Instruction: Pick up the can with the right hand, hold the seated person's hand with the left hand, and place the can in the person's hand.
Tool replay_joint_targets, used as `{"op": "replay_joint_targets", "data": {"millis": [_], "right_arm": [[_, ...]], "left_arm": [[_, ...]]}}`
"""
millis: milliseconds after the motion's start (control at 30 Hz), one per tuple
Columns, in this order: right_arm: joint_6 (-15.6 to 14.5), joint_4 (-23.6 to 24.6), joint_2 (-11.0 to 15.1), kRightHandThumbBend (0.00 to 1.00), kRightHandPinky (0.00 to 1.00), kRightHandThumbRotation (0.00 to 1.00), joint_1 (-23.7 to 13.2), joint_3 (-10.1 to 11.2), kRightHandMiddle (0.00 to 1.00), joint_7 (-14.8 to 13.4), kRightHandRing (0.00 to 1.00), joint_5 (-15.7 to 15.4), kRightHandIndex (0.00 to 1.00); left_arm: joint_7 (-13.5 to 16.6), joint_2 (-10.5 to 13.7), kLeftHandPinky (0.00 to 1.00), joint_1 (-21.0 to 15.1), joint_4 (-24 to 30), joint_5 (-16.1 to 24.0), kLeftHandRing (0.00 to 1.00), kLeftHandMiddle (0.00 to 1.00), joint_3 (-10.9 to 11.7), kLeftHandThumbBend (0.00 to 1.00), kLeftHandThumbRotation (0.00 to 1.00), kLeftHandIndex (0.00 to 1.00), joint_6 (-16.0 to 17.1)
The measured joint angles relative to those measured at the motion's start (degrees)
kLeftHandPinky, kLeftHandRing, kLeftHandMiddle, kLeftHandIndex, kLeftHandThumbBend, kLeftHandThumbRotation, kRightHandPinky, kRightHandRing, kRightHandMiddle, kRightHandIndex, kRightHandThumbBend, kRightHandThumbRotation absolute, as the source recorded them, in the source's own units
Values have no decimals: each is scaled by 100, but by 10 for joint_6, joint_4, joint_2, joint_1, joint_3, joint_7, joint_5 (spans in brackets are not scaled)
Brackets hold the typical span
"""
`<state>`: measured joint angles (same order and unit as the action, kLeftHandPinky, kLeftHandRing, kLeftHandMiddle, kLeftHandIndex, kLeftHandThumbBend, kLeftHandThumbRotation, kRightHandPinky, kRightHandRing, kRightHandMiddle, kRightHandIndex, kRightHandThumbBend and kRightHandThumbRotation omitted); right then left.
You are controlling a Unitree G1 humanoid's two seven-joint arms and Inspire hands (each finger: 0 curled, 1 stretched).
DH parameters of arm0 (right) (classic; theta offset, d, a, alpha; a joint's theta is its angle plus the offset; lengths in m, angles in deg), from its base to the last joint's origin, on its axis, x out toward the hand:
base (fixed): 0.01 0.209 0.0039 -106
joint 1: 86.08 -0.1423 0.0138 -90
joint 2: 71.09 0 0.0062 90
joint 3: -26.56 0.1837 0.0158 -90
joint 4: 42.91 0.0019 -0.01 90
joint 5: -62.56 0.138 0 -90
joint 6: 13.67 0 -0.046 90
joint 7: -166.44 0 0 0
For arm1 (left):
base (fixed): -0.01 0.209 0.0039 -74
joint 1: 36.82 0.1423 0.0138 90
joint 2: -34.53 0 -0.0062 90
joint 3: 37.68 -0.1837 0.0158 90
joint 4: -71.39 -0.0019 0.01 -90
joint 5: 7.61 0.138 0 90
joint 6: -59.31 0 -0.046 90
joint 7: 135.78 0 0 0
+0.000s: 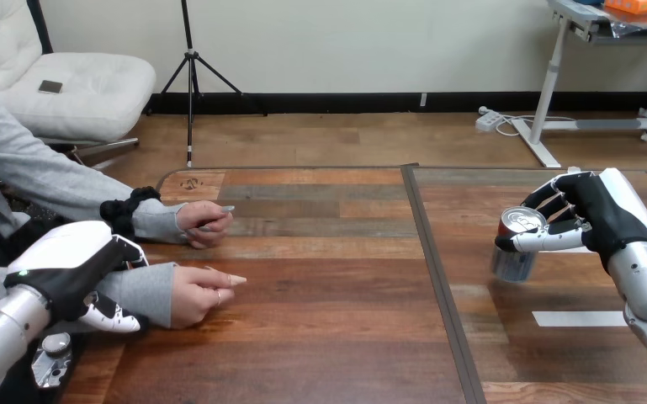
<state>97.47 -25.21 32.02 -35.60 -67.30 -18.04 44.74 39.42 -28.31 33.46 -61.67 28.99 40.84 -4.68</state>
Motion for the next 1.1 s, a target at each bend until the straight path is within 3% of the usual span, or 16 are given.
{"op": "replay_joint_targets", "data": {"millis": [433, 1100], "right_arm": [[0, 0, 0, 72, 38, 0, 0, 0, 46, -2, 43, 0, 47], [0, 0, 0, 73, 39, 0, 0, 0, 47, -3, 43, 0, 47]], "left_arm": [[27, -1, 33, -1, -17, 0, 39, 46, -6, 57, 0, 50, 11], [29, -3, 35, -1, -24, -15, 41, 47, -6, 56, 0, 50, 15]]}}
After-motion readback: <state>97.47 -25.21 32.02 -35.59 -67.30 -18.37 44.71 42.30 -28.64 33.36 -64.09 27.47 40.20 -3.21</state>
